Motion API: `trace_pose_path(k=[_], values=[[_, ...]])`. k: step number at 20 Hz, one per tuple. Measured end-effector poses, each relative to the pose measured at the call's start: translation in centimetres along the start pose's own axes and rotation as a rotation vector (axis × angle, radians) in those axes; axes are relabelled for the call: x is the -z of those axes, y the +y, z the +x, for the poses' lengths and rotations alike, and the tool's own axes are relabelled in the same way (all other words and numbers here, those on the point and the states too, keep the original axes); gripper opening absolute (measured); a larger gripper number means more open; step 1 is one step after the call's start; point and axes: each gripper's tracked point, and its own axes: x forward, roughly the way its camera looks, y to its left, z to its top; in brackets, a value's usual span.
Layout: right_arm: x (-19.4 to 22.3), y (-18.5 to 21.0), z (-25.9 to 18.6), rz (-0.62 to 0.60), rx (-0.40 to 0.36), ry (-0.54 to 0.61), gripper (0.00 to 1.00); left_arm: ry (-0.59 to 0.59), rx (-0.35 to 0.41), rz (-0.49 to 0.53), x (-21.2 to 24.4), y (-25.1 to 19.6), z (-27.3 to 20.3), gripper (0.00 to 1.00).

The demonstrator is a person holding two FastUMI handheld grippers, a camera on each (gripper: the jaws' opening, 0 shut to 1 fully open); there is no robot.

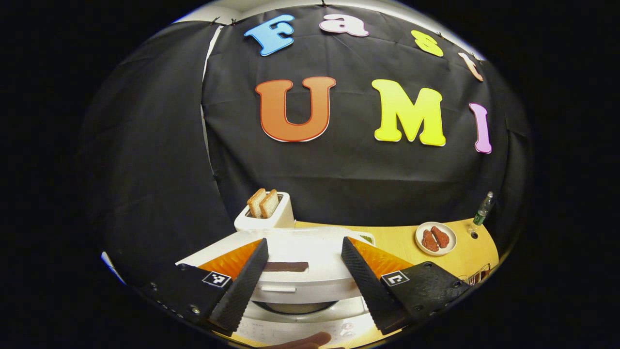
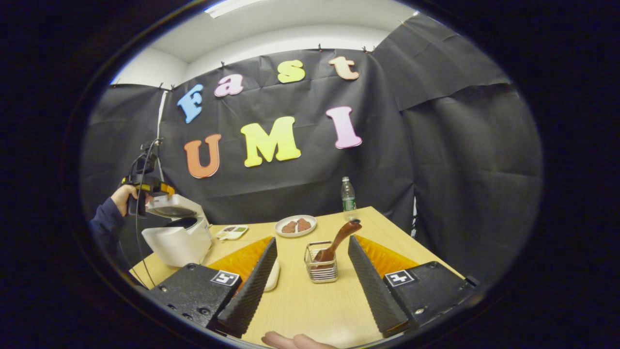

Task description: Close the left gripper, press the button to open the rice cooker; take a wooden spoon from the chopstick holder with the right hand, scoop a spoonful of rice and pour it into the rice cooker, then put the wooden spoon back into the chopstick holder.

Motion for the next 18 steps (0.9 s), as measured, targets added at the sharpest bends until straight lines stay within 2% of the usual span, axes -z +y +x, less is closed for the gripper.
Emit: trace_pose_path(k=[5, 9, 12, 14, 18], values=[[1.2, 0.8, -0.5, -0.020, -0.023, -0.004, 0.96, 0.038, 0.012, 0.001, 3.4, -0.6, -1.4, 0.98], [2.7, 1.4, -0.8, -0.067, -0.041, 0.005, 0.96, 0.055, -0.011, 0.010, 6.2, -0.8, -1.6, 0.98], [3.6, 1.9, -1.0, -0.077, -0.060, 0.021, 0.93, 0.125, -0.004, 0.010, 8.7, -0.9, -1.8, 0.98], [3.5, 1.9, -0.8, -0.076, -0.062, 0.019, 0.92, 0.116, 0.010, 0.004, 8.8, -0.8, -2.3, 0.99], [3.6, 1.8, -0.8, -0.074, -0.063, 0.021, 0.95, 0.123, 0.021, -0.003, 9.3, -0.5, -3.3, 0.99]])
